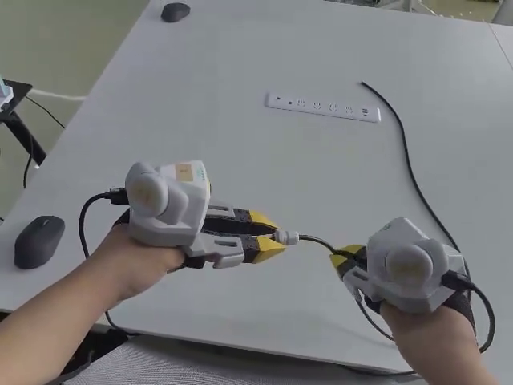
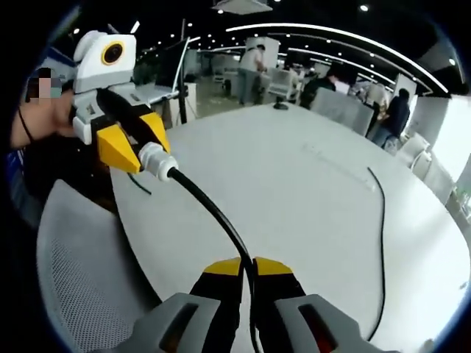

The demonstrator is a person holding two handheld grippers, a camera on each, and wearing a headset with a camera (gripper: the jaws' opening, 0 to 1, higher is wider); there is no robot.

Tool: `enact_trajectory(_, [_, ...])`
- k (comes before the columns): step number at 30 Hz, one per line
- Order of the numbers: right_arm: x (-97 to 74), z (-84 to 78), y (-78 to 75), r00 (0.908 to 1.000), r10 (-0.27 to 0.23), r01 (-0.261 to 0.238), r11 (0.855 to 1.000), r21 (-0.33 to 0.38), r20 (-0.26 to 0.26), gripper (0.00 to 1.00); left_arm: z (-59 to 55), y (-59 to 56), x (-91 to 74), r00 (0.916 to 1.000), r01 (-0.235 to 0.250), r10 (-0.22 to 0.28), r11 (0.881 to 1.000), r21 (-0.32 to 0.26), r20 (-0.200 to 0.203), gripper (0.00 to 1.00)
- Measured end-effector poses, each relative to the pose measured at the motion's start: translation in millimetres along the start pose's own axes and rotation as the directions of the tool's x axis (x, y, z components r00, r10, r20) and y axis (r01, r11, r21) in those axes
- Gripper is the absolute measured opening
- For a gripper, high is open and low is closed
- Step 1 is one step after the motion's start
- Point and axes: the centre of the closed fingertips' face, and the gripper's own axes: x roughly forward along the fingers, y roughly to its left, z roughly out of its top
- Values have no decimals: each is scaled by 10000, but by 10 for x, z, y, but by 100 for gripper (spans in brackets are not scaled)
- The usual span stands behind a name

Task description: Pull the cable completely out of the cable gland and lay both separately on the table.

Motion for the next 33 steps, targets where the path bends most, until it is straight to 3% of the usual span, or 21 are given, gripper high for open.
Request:
enact_trajectory(6, [49, -134, -71, 9998, -61, 85, 9927, 1203, -211, 0, -5, -8, 24, 10000, 0, 1, 10000, 71, -49, 15])
enact_trajectory(9, [78, -232, -130, 9991, -139, 213, 9798, 1988, -389, 0, -6, -1, 23, 10000, -53, 53, 10000, 40, -31, 15])
enact_trajectory(14, [95, -368, -192, 9974, -252, 415, 9677, 2488, -682, 0, -8, -5, 11, 9999, -103, 103, 9999, 23, -8, 15])
enact_trajectory(20, [106, -452, -225, 9975, -252, 467, 9360, 3490, -657, 0, -26, -12, 33, 9998, -166, 167, 9998, 65, -85, 15])
enact_trajectory(33, [94, -425, -229, 9987, -297, 410, 9479, 3158, -404, 1, 18, 27, 60, 9996, -269, 269, 9996, 47, -36, 15])
